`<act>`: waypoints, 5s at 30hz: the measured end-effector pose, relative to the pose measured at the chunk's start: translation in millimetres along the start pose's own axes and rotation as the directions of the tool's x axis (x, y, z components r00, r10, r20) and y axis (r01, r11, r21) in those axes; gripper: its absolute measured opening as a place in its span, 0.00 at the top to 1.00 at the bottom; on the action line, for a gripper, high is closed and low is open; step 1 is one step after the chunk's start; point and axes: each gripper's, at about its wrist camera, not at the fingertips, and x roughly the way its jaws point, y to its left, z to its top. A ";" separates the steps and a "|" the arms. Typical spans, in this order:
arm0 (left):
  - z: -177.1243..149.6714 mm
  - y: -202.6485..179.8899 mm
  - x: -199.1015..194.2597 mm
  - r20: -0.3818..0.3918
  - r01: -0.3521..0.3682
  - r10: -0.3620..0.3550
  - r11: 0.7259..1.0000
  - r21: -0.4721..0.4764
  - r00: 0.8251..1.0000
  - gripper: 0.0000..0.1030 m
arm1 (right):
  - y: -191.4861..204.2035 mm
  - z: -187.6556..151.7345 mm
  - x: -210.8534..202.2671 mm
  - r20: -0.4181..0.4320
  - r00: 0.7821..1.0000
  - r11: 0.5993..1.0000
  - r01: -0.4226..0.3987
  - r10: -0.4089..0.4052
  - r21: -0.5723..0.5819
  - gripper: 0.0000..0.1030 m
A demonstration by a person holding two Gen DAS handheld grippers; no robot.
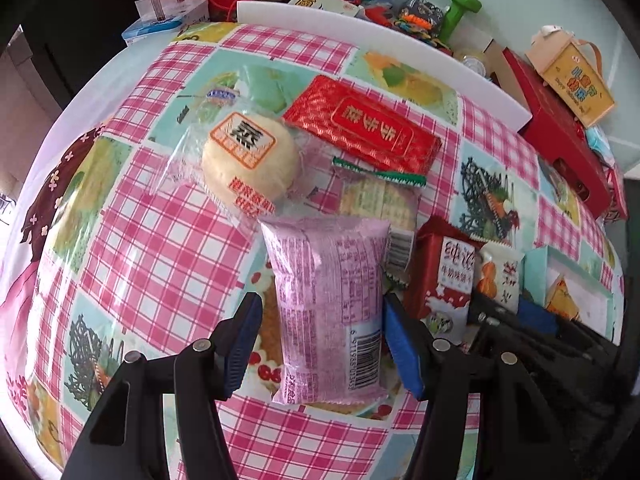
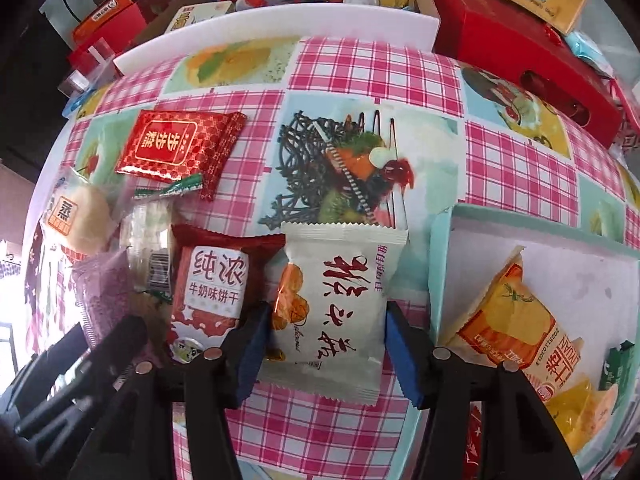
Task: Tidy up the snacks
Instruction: 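Lift both held packets and carry them over the white tray, then lower the white red-lettered packet into the tray and open the right tool, then open the left tool to drop the pink packet into the tray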
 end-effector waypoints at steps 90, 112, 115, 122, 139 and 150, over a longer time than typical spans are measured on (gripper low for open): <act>-40.4 -319.8 -4.8 0.002 0.145 -0.181 0.795 0.589 0.983 0.63 | -288.5 -135.3 -104.6 0.348 0.922 0.850 -0.039 -0.173 0.525 0.47; -34.1 -284.3 -17.8 0.036 0.110 -0.145 0.871 0.479 0.989 0.28 | -290.1 -135.6 -106.8 0.312 0.931 0.854 0.001 -0.191 0.520 0.27; -31.6 -272.8 -17.5 0.076 0.033 -0.075 0.896 0.442 0.994 0.17 | -291.4 -135.2 -104.9 0.297 0.936 0.855 0.009 -0.190 0.519 0.23; -27.1 -247.5 -9.8 0.119 -0.055 0.011 0.925 0.375 0.993 0.09 | -295.7 -138.0 -102.8 0.287 0.938 0.840 0.010 -0.196 0.542 0.04; -35.2 -206.4 -6.0 0.142 -0.073 0.028 0.943 0.324 0.989 0.00 | -281.2 -137.4 -118.4 0.301 0.932 0.861 0.023 -0.202 0.508 0.00; -50.0 -167.4 -15.8 0.148 -0.077 0.040 0.964 0.254 0.988 0.01 | -248.9 -134.6 -132.6 0.321 0.926 0.899 0.042 -0.198 0.435 0.00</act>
